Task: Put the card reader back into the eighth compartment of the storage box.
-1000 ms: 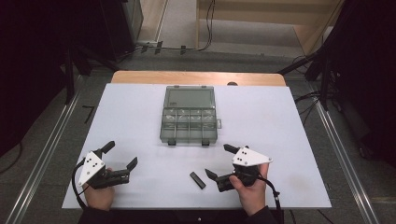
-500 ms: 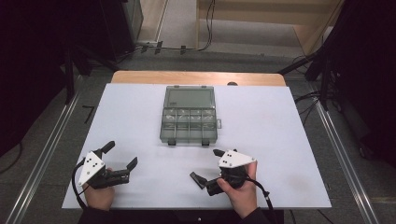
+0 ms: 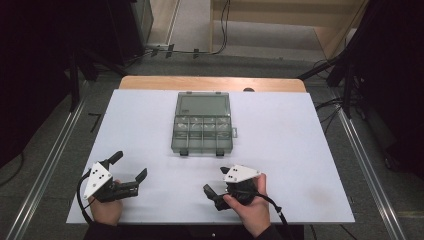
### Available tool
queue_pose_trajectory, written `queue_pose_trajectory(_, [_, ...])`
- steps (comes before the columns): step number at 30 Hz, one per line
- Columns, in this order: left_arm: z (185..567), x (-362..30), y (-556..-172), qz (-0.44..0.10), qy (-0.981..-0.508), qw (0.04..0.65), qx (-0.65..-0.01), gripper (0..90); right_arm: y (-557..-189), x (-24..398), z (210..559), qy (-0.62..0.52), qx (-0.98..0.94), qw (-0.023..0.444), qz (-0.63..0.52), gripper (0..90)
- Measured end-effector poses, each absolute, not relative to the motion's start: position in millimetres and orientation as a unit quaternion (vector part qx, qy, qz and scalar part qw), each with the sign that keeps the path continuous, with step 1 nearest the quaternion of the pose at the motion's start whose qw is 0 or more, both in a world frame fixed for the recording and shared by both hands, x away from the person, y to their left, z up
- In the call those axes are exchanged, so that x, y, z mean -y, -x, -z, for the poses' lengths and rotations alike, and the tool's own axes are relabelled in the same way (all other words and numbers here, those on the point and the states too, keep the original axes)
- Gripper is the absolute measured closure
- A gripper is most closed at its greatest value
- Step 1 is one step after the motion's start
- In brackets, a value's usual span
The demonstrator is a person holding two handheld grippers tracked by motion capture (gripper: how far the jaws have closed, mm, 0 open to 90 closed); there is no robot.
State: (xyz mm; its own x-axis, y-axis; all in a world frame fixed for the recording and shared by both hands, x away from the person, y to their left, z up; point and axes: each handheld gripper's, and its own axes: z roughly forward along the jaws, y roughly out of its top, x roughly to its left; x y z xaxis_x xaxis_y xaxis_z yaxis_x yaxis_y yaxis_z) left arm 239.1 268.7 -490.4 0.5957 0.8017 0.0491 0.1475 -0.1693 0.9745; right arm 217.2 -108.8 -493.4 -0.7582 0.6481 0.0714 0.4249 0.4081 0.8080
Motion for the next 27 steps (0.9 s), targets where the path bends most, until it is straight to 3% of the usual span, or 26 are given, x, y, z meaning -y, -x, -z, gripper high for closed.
queue_pose_trajectory(6, [490.3, -269.1, -239.2, -0.297, -0.704, 0.550, -0.337, 2.3, -217.0, 105.9, 497.9, -0.332, -0.835, 0.120, -0.422, 12.5])
queue_pose_trajectory(9, [490.2, -269.3, -239.3, -0.296, -0.704, 0.551, -0.337, 2.3, -216.3, 102.6, 501.3, -0.339, -0.839, 0.125, -0.406, 22.3])
queue_pose_trajectory(20, [490.1, -270.0, -239.2, -0.296, -0.703, 0.552, -0.337, 2.3, -212.8, 94.3, 507.9, -0.351, -0.845, 0.122, -0.385, 36.3])
queue_pose_trajectory(21, [490.1, -270.0, -239.2, -0.296, -0.703, 0.552, -0.337, 2.3, -211.4, 92.9, 509.6, -0.355, -0.844, 0.118, -0.384, 44.0])
queue_pose_trajectory(27, [490.1, -270.2, -239.3, -0.296, -0.702, 0.553, -0.338, 2.3, -209.1, 91.7, 513.7, -0.362, -0.844, 0.113, -0.378, 57.6])
